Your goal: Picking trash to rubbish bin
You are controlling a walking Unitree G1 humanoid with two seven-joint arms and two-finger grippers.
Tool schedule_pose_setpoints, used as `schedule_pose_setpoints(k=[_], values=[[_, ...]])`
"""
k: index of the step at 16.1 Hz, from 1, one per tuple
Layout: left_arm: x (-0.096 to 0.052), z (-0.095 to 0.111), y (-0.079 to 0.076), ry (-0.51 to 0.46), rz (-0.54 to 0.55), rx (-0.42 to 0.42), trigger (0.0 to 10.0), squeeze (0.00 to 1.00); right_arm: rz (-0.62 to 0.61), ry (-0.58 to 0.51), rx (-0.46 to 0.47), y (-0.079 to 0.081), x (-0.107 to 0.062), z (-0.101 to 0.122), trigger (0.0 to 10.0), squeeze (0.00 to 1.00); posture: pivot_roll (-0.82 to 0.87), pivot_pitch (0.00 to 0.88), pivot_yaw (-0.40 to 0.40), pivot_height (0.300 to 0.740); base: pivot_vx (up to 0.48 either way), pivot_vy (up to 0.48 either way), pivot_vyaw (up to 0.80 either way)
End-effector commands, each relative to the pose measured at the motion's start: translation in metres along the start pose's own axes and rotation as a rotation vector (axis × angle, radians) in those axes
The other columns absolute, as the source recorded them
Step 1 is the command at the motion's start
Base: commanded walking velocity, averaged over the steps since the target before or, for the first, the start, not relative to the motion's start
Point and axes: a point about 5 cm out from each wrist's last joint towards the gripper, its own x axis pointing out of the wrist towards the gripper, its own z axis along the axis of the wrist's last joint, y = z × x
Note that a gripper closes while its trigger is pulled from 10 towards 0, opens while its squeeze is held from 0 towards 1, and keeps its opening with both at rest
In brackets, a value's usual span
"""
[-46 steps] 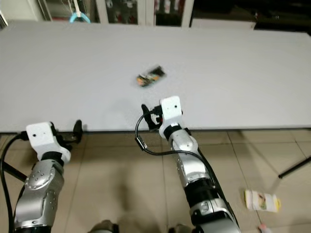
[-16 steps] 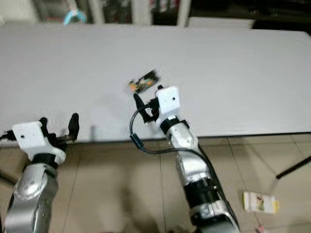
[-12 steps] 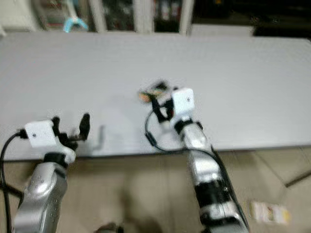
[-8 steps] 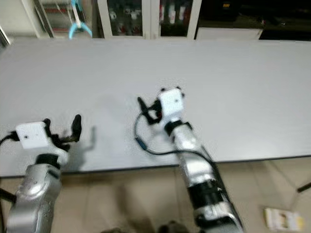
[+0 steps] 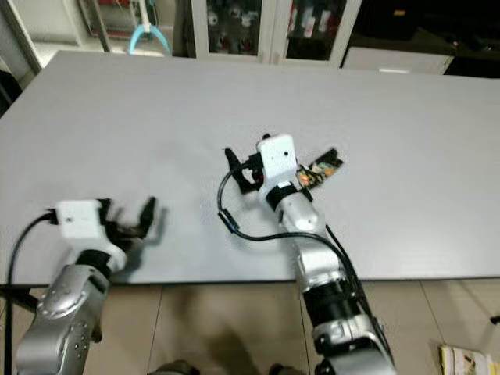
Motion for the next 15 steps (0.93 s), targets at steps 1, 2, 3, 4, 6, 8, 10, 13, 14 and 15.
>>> schedule_pose_setpoints(k=[1, 2, 3, 4, 6, 8, 10, 13, 14, 15], values=[[0.002, -0.001, -0.007, 0.021, -0.058, -0.003, 10.0, 0.00, -0.025, -0.002, -0.026, -0.008, 0.001, 0.002, 10.0, 0.00, 0.03, 0.117, -0.049, 0.740, 0.000, 0.000, 0.00], [0.002, -0.001, -0.007, 0.031, -0.085, 0.009, 10.0, 0.00, -0.026, -0.008, -0.052, -0.009, 0.004, 0.006, 10.0, 0.00, 0.03, 0.118, -0.049, 0.740, 0.000, 0.000, 0.00], [0.002, 0.000, -0.008, 0.039, -0.107, 0.007, 10.0, 0.00, -0.025, -0.009, -0.078, -0.009, 0.008, 0.009, 10.0, 0.00, 0.03, 0.120, -0.054, 0.740, 0.000, 0.000, 0.00], [0.002, 0.000, -0.009, 0.048, -0.127, 0.002, 10.0, 0.00, -0.025, -0.003, -0.090, -0.009, 0.009, 0.009, 10.0, 0.00, 0.03, 0.120, -0.054, 0.740, 0.000, 0.000, 0.00], [0.000, -0.001, -0.015, 0.082, -0.221, 0.003, 10.0, 0.00, -0.024, -0.003, -0.114, -0.010, 0.012, 0.010, 10.0, 0.00, 0.04, 0.129, -0.059, 0.740, 0.000, 0.000, 0.00], [-0.001, -0.005, -0.015, 0.091, -0.246, 0.004, 10.0, 0.00, -0.029, -0.005, -0.117, -0.012, 0.013, 0.011, 10.0, 0.00, 0.04, 0.132, -0.059, 0.740, 0.000, 0.000, 0.00], [-0.004, 0.000, -0.021, 0.100, -0.319, 0.016, 10.0, 0.00, -0.040, 0.018, -0.166, -0.017, 0.015, 0.009, 10.0, 0.00, 0.04, 0.144, -0.058, 0.740, 0.000, 0.000, 0.00], [-0.010, 0.004, -0.024, 0.110, -0.365, 0.056, 10.0, 0.00, -0.046, 0.046, -0.250, -0.025, 0.016, 0.006, 10.0, 0.00, 0.05, 0.157, -0.050, 0.740, 0.000, 0.000, 0.00], [-0.014, 0.005, -0.025, 0.120, -0.389, 0.063, 10.0, 0.00, -0.057, 0.063, -0.272, -0.029, 0.016, 0.005, 10.0, 0.00, 0.05, 0.164, -0.044, 0.740, 0.000, 0.000, 0.00], [-0.018, 0.005, -0.025, 0.129, -0.416, 0.066, 10.0, 0.00, -0.066, 0.081, -0.286, -0.033, 0.017, 0.003, 10.0, 0.00, 0.06, 0.171, -0.039, 0.740, 0.000, 0.000, 0.00]])
